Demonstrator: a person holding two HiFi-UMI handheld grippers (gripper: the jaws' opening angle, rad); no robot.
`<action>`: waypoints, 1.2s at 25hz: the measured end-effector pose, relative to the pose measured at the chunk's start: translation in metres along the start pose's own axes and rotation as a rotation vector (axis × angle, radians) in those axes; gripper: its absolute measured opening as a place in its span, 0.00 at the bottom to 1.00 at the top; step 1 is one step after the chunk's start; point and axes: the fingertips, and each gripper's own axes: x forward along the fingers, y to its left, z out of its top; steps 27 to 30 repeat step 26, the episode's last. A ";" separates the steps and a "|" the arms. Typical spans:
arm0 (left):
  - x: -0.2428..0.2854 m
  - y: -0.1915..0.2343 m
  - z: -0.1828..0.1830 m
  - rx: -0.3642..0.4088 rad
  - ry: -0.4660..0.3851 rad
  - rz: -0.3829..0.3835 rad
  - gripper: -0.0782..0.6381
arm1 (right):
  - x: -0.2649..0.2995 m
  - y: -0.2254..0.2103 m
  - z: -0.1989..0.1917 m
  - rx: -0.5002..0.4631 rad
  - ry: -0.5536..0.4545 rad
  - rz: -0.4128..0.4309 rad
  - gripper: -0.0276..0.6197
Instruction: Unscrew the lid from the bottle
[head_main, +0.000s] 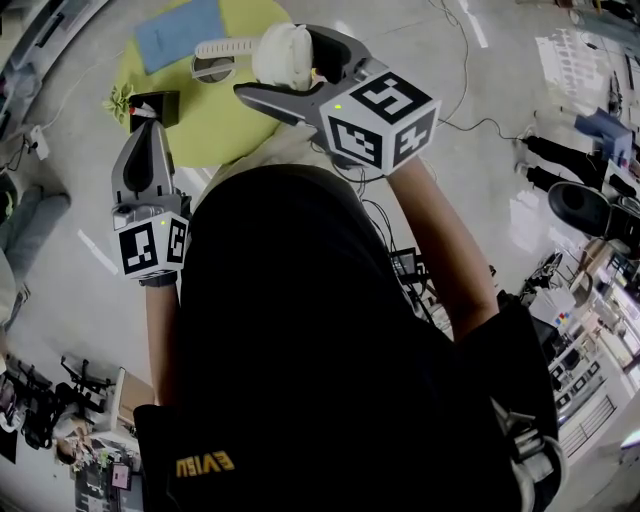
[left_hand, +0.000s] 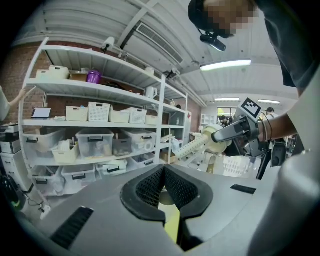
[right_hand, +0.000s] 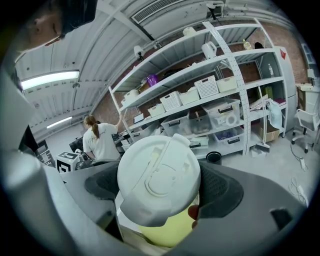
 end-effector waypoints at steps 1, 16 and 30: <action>0.000 0.000 0.000 -0.002 0.000 0.002 0.13 | 0.000 0.000 0.000 0.000 0.001 0.000 0.75; 0.000 -0.004 -0.017 -0.013 0.015 0.019 0.13 | -0.023 -0.008 -0.017 -0.041 0.022 -0.055 0.75; -0.015 0.023 -0.007 -0.045 -0.006 0.017 0.13 | -0.013 0.003 0.008 -0.094 0.027 -0.104 0.75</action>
